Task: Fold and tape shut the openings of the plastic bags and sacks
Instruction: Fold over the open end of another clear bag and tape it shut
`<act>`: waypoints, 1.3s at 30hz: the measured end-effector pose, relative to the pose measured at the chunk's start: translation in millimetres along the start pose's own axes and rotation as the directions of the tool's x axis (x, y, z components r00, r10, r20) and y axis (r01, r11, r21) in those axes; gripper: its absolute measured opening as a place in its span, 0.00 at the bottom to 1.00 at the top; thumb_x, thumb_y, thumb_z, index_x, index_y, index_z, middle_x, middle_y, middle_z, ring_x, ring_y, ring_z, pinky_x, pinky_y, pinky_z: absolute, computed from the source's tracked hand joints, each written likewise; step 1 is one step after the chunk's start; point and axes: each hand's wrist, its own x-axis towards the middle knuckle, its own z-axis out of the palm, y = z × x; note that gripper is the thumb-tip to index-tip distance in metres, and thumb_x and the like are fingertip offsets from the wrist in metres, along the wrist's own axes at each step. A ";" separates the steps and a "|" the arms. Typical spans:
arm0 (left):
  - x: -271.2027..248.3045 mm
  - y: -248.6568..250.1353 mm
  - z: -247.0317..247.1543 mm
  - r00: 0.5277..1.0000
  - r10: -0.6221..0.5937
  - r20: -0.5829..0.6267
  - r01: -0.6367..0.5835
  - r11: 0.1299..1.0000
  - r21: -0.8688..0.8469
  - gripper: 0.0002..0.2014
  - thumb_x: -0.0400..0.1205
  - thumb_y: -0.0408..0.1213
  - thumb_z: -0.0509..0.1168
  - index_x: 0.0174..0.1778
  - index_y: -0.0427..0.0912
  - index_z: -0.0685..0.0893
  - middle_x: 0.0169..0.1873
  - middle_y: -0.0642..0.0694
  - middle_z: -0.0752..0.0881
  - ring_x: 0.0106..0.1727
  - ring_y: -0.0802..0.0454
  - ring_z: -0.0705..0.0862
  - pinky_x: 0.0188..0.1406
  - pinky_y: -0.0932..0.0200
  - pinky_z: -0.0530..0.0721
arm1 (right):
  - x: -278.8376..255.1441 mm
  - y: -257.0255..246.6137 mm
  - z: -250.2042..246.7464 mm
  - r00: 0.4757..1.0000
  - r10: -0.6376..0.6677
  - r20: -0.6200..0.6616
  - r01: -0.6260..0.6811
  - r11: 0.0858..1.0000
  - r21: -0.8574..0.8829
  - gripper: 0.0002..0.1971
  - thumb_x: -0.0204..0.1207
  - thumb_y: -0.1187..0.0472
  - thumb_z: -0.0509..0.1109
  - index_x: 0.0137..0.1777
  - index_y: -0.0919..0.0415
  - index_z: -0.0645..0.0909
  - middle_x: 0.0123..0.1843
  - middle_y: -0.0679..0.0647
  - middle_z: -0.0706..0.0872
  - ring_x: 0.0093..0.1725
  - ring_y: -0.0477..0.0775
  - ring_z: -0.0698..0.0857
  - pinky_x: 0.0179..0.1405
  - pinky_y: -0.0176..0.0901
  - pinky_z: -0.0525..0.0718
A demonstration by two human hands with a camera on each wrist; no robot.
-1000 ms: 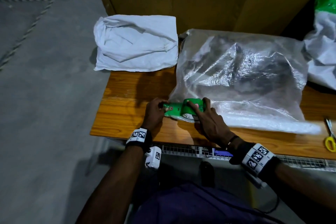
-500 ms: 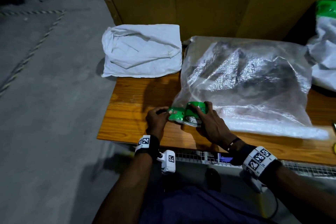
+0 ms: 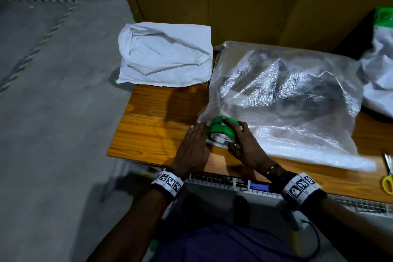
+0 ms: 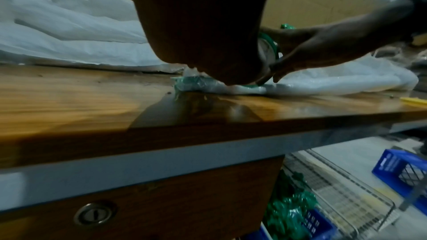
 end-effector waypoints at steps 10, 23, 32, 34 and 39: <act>2.0 -10.6 12.9 0.984 -0.034 0.173 0.016 0.995 0.102 0.50 0.80 0.65 0.53 0.93 0.41 0.46 0.93 0.44 0.48 0.93 0.49 0.46 0.90 0.38 0.35 | -3.1 1.7 -20.2 0.997 0.062 0.045 -0.054 0.985 -0.163 0.38 0.86 0.60 0.71 0.92 0.41 0.59 0.67 0.58 0.68 0.45 0.60 0.82 0.41 0.34 0.76; 7.5 21.1 13.5 1.000 0.010 0.026 -0.011 0.999 0.038 0.47 0.81 0.60 0.59 0.92 0.35 0.57 0.91 0.38 0.57 0.92 0.43 0.55 0.91 0.44 0.38 | -22.9 34.0 -27.7 0.990 -0.042 -0.132 0.049 0.998 0.047 0.39 0.83 0.61 0.76 0.89 0.60 0.59 0.77 0.59 0.71 0.72 0.55 0.78 0.70 0.43 0.81; 5.5 29.3 26.1 0.996 0.039 0.075 -0.041 0.999 0.031 0.47 0.82 0.61 0.61 0.92 0.39 0.55 0.92 0.42 0.56 0.92 0.50 0.54 0.92 0.44 0.49 | -14.6 30.8 -39.8 0.995 -0.053 -0.079 0.043 0.992 -0.118 0.31 0.86 0.54 0.74 0.87 0.50 0.69 0.64 0.57 0.73 0.62 0.60 0.78 0.63 0.49 0.80; 5.3 30.4 26.7 0.996 0.036 0.083 -0.041 0.997 0.067 0.48 0.82 0.63 0.60 0.92 0.38 0.54 0.92 0.41 0.56 0.92 0.49 0.53 0.92 0.44 0.48 | -14.7 35.2 -58.0 0.996 -0.089 -0.029 0.078 0.964 -0.254 0.33 0.84 0.55 0.76 0.87 0.51 0.71 0.59 0.59 0.72 0.58 0.64 0.76 0.56 0.52 0.79; 8.6 37.8 25.5 0.998 -0.004 0.067 -0.002 0.996 0.094 0.47 0.83 0.64 0.59 0.91 0.37 0.58 0.91 0.40 0.60 0.92 0.47 0.57 0.92 0.46 0.43 | -21.3 38.5 -74.2 0.994 -0.107 -0.002 0.102 0.947 -0.304 0.33 0.84 0.53 0.75 0.88 0.50 0.70 0.58 0.60 0.73 0.57 0.66 0.76 0.52 0.54 0.79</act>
